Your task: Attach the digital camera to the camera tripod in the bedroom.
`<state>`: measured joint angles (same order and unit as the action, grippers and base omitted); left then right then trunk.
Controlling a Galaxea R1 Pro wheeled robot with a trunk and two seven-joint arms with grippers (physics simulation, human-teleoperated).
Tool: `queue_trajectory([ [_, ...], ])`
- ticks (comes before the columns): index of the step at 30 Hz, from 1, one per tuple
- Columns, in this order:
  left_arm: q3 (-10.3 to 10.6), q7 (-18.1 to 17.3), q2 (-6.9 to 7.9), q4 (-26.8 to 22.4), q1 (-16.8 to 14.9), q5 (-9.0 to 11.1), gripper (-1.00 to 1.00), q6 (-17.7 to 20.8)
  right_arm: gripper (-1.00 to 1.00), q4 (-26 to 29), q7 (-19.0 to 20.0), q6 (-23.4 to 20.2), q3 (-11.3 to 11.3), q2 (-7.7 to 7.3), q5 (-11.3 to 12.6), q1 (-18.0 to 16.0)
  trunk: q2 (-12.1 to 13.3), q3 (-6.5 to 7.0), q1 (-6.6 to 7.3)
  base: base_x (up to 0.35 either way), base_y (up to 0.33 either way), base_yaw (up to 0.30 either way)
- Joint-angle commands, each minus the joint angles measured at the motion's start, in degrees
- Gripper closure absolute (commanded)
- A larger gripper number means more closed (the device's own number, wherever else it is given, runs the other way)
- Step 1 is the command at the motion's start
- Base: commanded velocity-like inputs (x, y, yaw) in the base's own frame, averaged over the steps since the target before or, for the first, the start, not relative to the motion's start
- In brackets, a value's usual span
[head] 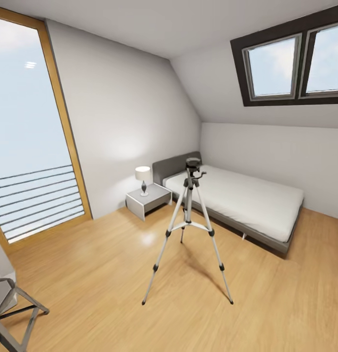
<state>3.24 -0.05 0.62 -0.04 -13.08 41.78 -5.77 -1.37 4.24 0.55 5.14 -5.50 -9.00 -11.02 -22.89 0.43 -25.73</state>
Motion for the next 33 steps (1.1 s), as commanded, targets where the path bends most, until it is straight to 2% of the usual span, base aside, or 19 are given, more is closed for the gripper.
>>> queue_trajectory([
  [1,0.4,0.0,0.0,0.0,0.0,0.2,1.0,-0.1,-1.0,-0.1,0.1,0.0,0.5,0.0,-0.5,-0.1,0.0,-0.01,-0.05,0.318,0.0,0.057],
  [10,0.4,0.0,0.0,0.0,0.0,0.2,1.0,-0.1,-1.0,0.0,-0.1,0.1,0.4,0.04,-0.5,-0.1,0.0,0.01,-0.05,0.319,0.0,0.073],
  [26,0.4,0.0,-0.07,0.0,0.0,0.2,1.0,-0.1,-1.0,0.1,-0.3,0.1,0.3,-0.03,-0.5,-0.1,0.0,0.02,-0.05,0.316,0.0,0.252],
  [33,0.4,0.0,-0.09,0.0,0.0,0.2,1.0,-0.1,-1.0,0.1,-0.3,0.1,0.3,-0.12,-0.5,-0.1,0.0,0.02,-0.05,0.091,0.0,0.269],
])
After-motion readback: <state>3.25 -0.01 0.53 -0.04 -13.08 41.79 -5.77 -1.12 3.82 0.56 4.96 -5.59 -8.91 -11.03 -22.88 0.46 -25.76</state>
